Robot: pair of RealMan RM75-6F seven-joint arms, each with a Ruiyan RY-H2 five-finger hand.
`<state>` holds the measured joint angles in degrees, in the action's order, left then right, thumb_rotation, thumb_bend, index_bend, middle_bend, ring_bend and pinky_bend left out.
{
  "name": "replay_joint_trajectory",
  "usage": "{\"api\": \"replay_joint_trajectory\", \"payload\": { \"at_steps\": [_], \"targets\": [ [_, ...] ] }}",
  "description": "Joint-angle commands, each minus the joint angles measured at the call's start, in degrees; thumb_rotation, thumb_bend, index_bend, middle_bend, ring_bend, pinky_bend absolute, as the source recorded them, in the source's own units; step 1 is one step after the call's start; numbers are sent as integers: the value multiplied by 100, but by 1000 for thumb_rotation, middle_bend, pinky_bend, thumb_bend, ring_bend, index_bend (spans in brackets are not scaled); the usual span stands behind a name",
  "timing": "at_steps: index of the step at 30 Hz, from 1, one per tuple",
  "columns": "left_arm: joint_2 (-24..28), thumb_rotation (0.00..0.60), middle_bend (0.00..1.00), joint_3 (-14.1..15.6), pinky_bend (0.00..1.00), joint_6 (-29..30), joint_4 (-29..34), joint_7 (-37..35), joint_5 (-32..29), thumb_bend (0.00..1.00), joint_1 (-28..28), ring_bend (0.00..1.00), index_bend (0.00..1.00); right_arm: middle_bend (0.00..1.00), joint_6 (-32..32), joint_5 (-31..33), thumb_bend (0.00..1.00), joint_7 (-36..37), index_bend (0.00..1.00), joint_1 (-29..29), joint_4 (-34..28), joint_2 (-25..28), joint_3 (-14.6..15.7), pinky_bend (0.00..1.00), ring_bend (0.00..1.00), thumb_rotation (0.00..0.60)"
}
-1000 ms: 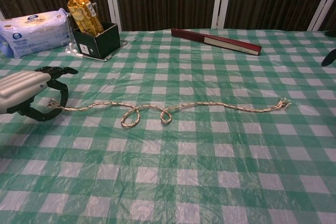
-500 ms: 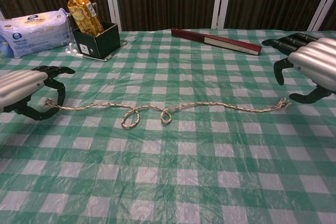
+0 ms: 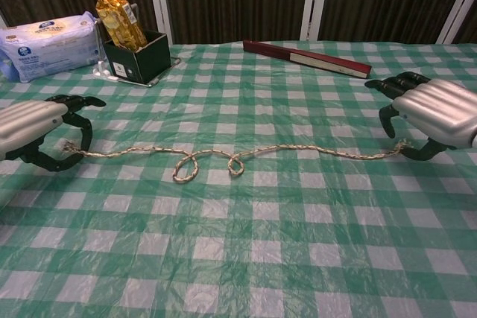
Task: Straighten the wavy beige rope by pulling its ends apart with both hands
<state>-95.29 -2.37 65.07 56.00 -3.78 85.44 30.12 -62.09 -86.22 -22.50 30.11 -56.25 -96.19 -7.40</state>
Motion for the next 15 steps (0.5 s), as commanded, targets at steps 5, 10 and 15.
{"api": "replay_joint_trajectory", "payload": {
  "at_steps": [5, 10, 15],
  "targets": [
    [8, 600, 60, 13, 46, -47, -38, -53, -1, 439, 14, 0, 692, 0, 143, 44, 387, 128, 626, 88, 159, -96, 135, 0, 0, 600],
    [9, 600, 59, 22, 46, -44, -49, -84, 17, 438, 21, 0, 692, 0, 181, 106, 445, 102, 649, 118, 139, -69, 155, 0, 0, 600],
    [5, 600, 59, 20, 46, -38, -59, -83, 19, 438, 23, 0, 693, 0, 212, 161, 456, 62, 668, 130, 133, -62, 168, 0, 0, 600]
  ]
}}
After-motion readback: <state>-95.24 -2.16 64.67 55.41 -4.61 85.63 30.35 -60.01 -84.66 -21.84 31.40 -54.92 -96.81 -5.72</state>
